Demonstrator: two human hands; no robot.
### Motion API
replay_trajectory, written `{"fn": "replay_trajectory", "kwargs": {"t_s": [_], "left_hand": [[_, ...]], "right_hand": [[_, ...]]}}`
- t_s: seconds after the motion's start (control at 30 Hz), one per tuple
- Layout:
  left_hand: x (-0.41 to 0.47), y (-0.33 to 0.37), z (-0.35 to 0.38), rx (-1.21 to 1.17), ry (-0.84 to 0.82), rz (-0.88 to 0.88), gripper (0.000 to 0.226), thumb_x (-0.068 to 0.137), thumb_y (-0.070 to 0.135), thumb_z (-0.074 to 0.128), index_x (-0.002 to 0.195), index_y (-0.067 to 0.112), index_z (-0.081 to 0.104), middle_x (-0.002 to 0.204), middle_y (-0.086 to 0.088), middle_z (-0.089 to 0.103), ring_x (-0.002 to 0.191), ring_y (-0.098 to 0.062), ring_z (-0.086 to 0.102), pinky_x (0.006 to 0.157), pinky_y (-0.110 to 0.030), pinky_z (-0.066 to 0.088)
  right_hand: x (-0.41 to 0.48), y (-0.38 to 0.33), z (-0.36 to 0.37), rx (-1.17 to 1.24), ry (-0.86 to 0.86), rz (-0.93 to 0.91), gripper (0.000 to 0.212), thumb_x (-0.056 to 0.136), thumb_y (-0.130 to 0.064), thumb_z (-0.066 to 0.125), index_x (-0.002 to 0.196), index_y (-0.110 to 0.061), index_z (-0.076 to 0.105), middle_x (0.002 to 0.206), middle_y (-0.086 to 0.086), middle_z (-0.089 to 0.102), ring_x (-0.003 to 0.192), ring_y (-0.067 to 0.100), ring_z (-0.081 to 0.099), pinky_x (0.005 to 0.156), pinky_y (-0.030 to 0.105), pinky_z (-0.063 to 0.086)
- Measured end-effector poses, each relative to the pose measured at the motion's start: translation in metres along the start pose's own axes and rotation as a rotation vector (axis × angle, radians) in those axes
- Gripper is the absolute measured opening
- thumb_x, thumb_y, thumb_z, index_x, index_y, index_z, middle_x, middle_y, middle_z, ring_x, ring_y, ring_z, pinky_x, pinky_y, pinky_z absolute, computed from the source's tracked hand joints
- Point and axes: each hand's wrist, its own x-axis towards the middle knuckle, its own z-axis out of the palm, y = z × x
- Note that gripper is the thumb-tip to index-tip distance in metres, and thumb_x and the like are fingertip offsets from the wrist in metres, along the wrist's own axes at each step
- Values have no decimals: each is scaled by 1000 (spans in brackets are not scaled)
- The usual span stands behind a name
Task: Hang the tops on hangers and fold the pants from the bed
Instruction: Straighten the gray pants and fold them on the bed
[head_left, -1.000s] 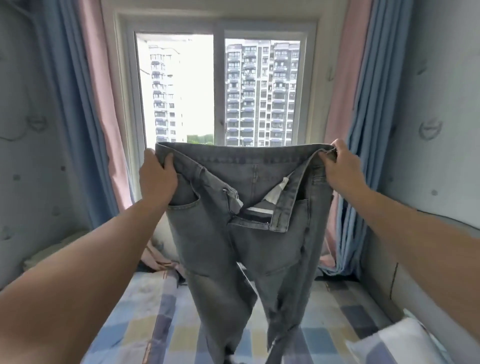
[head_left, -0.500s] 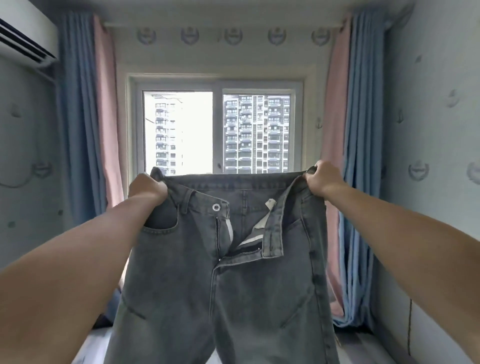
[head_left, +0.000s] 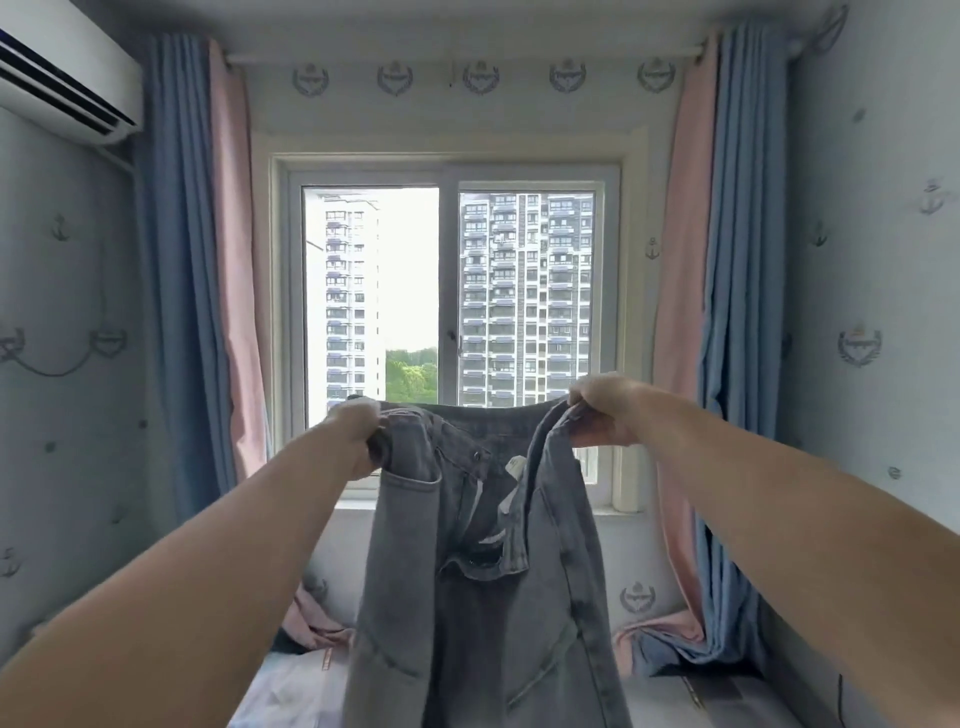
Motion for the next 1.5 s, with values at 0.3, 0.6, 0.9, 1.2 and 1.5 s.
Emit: {"fn": "replay_trajectory", "kwargs": {"t_s": [0.3, 0.6, 0.9, 1.2, 1.5], "left_hand": [[-46, 0, 59, -116, -275, 283, 23, 102, 8, 53, 121, -1, 60, 96, -14, 69, 72, -22, 66, 51, -27, 52], [-67, -10, 76, 289, -398, 584, 74, 63, 3, 78, 132, 1, 52, 121, -21, 66, 115, -35, 64, 102, -54, 49], [-52, -30, 72, 377, -63, 774, 31, 87, -5, 55, 111, 14, 59, 95, -2, 68, 88, -26, 66, 73, -37, 54], [-40, 14, 9, -74, -157, 463, 21, 89, -3, 68, 103, 13, 68, 89, -7, 78, 80, -28, 75, 62, -35, 59], [-18, 60, -96, 39, -171, 494, 21, 92, 9, 71, 112, 7, 68, 111, -17, 73, 101, -36, 70, 84, -44, 59]], "right_hand": [[-41, -36, 34, 17, -114, -251, 7, 79, -6, 76, 81, 1, 74, 84, 21, 71, 76, 35, 74, 70, 46, 63], [-80, -57, 42, -78, -23, -338, 41, 83, -13, 74, 119, 4, 63, 111, 25, 70, 99, 34, 71, 93, 52, 57], [-91, -43, 50, -71, 2, -629, 24, 82, -26, 79, 95, -6, 76, 97, 14, 76, 95, 30, 73, 91, 51, 58], [-41, 25, 27, 241, -86, -303, 117, 58, -70, 84, 153, -23, 34, 151, 2, 50, 134, 24, 51, 116, 49, 37], [-55, -24, 109, 262, -146, -374, 28, 85, -25, 79, 107, -9, 72, 102, 6, 78, 88, 20, 76, 70, 30, 62]]}}
